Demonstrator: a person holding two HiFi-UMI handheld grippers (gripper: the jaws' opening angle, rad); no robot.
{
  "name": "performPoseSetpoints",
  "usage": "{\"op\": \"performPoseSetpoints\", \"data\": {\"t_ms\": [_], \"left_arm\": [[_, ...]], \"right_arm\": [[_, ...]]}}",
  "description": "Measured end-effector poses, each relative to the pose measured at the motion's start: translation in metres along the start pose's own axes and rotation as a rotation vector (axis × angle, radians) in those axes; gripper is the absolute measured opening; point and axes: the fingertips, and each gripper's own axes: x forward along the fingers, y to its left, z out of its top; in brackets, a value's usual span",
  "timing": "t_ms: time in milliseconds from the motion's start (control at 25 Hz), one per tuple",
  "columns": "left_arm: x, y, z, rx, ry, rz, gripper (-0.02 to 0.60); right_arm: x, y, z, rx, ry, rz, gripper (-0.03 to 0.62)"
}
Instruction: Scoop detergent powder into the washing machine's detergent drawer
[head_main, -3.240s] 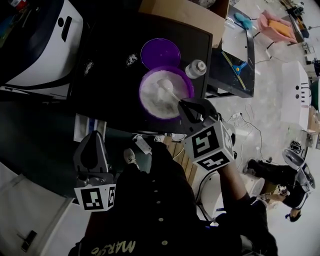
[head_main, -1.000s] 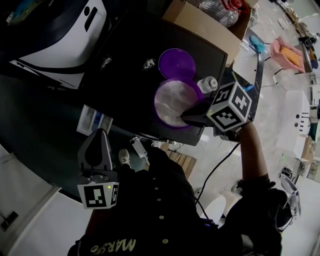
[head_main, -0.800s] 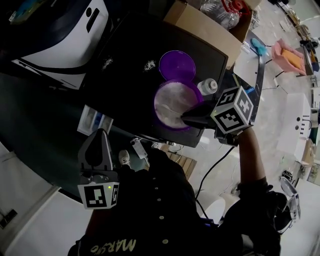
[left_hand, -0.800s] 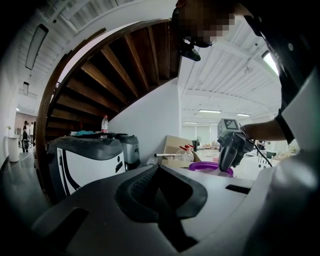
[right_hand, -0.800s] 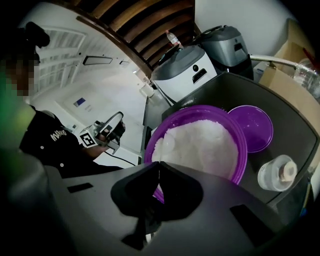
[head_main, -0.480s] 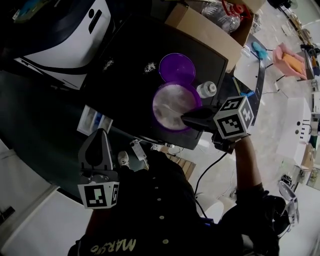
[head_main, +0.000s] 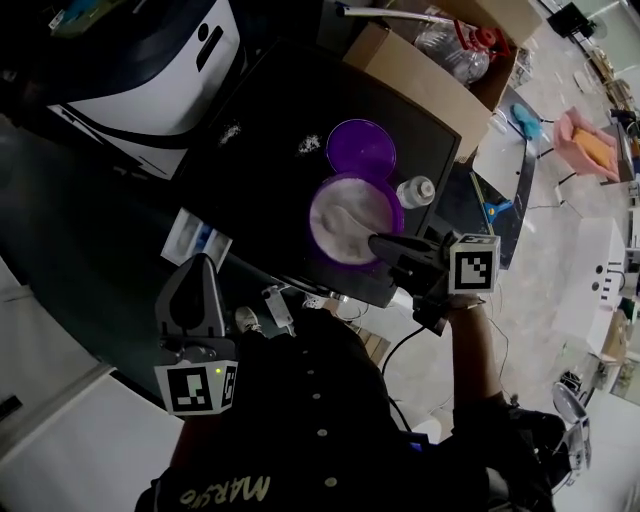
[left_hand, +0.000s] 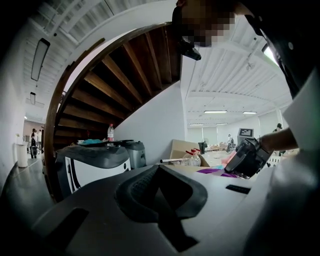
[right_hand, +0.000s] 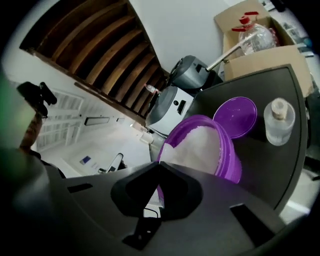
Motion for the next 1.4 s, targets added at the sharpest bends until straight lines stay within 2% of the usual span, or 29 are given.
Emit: {"op": "performPoseSetpoints", "data": {"t_ms": [200,560,680,1000,1160,1400], "left_arm": [[-0.011,0.007,0.007,0.015,-0.018,0.024,0.012],[-0.020,0.010,0.005,0.005,-0.012,0.016,0.012],[-0.025,0.012,0.006,0.013,-0.015,0.028,0.012],[-0.035,0.021,0.007,0.000,-0.016,0.050,0.012],[-0.047,0.034,0.007,0.004,-0.021,0.088,0.012],[-0.068,0.059,0.006,-0.008,-0.016,0.159,0.012]], "right_arm": [[-0.005,0.003,0.000,0.056,-0.125,0.050,0.029],[-0.008,0.006,-0.004,0.076,-0.203,0.063,0.029],[-0.009,0.012,-0.002,0.079,-0.221,0.093,0.029],[0.003,0.040,0.004,0.055,-0.228,0.175,0.029],[0.019,0.065,0.004,0.074,-0.222,0.252,0.029],[0.059,0.100,-0.002,0.064,-0.155,0.323,0.029]]}}
